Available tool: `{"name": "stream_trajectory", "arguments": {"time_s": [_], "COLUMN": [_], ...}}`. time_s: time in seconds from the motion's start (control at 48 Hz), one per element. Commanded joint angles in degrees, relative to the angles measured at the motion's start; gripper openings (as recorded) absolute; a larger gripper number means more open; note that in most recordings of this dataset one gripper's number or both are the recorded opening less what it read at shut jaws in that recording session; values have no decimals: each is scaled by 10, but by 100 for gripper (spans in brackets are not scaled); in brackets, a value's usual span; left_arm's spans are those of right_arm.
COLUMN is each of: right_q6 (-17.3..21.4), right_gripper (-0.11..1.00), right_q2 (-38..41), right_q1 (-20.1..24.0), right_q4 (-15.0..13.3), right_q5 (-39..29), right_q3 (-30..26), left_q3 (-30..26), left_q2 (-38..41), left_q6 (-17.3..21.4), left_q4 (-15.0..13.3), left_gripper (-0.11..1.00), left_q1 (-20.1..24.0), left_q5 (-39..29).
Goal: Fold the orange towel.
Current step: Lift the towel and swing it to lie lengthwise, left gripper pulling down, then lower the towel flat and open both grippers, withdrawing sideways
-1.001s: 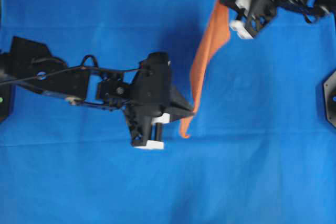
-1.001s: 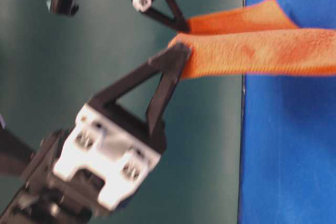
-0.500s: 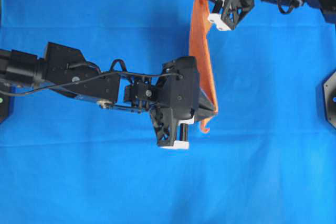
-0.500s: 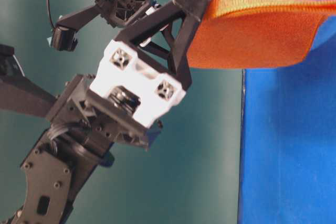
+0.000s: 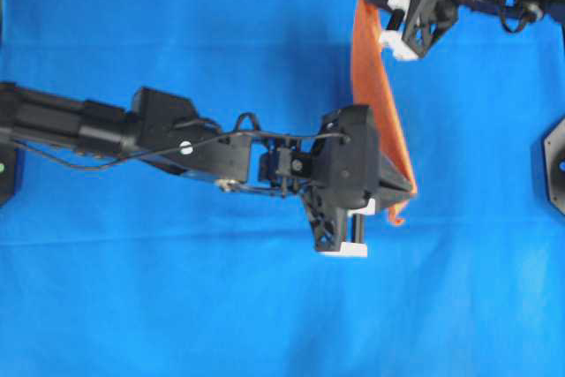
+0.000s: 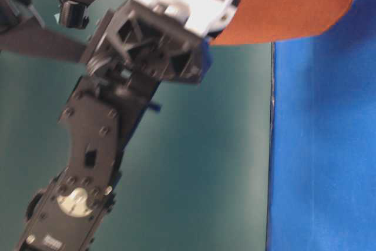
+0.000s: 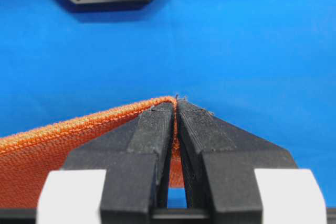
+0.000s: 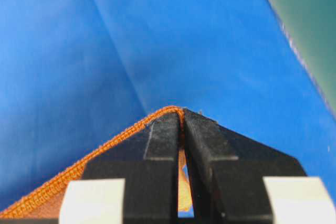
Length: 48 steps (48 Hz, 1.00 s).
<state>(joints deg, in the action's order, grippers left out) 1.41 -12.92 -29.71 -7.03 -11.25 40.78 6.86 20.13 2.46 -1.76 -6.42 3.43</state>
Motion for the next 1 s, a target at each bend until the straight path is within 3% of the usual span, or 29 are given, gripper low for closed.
{"name": "stream_trajectory", "arguments": {"time_s": [0.0, 0.188, 0.417, 0.646, 0.751, 0.98], "right_q6": [1, -2, -10, -14, -14, -15], "right_gripper": [3, 3, 3, 3, 3, 3], "right_q2": [-8, 11, 93, 166, 180, 185], "right_q1": [-28, -20, 3, 16, 18, 18], "right_q4": [-4, -4, -13, -25, -33, -38], "right_q5": [-8, -5, 12, 14, 17, 34], "right_q3": [-12, -24, -71, -127, -139, -145], "left_q3": [-26, 5, 136, 262, 282, 287], "left_q2": [-3, -16, -69, -120, -128, -126], "left_q6": [4, 3, -17, -73, -97, -102], "left_q4": [3, 3, 1, 0, 1, 0], "left_gripper": [1, 1, 1, 1, 1, 1], "left_q1": [-22, -30, -40, -48, -48, -48], "left_q5": [10, 10, 71, 136, 136, 136]}}
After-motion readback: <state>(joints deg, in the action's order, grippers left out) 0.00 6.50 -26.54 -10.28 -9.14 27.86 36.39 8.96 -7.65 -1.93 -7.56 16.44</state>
